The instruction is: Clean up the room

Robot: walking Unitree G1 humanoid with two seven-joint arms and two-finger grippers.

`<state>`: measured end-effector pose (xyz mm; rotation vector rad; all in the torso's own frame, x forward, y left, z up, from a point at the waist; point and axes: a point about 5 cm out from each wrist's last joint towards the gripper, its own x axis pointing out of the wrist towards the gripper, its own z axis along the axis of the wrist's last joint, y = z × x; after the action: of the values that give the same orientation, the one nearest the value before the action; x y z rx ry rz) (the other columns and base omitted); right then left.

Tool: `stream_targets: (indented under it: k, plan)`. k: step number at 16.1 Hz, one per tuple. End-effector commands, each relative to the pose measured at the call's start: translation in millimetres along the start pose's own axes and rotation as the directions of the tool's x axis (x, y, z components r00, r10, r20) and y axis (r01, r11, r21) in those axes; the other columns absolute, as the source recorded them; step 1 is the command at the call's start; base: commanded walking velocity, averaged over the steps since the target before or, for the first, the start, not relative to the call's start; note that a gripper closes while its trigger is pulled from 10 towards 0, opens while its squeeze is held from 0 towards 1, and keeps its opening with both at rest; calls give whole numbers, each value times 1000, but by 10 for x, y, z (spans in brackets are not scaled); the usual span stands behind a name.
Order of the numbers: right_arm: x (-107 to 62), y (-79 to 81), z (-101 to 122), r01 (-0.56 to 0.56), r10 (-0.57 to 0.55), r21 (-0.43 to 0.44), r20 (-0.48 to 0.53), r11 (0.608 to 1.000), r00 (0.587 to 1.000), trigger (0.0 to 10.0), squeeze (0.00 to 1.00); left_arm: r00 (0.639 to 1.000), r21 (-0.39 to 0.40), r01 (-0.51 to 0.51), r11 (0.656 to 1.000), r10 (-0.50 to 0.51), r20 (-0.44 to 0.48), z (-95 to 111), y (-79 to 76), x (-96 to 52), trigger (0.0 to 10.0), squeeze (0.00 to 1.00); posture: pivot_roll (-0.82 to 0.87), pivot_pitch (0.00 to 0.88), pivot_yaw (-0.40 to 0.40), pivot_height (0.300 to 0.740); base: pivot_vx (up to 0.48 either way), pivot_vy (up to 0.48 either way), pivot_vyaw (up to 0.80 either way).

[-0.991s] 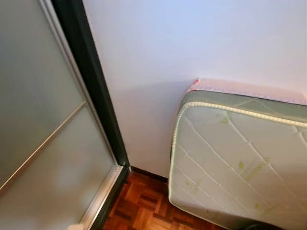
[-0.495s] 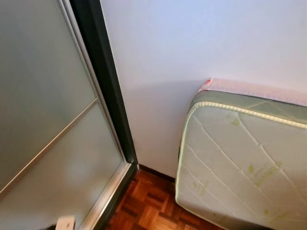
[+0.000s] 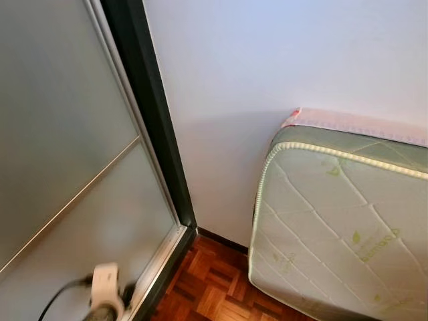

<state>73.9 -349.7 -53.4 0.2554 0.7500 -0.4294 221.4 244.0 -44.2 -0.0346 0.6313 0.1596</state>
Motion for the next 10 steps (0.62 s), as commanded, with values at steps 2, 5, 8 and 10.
stream_targets:
  k: [2,5,8,10]
  plan:
    - [271,640,97,-120,119,6,93,993,989,10000,0,984,-10,21,1000,-19,177,299,-54,44,10000,0,35,51,41,740,0,0,0]
    - [519,2057,482,-310,313,-50,227,949,922,10000,0,962,2,58,998,-56,266,414,-196,43,10000,0,39,35,30,740,0,0,0]
    - [507,1966,246,-303,304,-21,107,953,947,10000,0,987,5,65,998,-65,145,145,-212,7,10000,0,42,23,23,740,0,0,0]
    - [488,1836,105,-257,259,-34,43,966,965,10000,0,997,-4,65,998,-65,50,-73,-215,-41,10000,0,39,8,16,740,0,0,0]
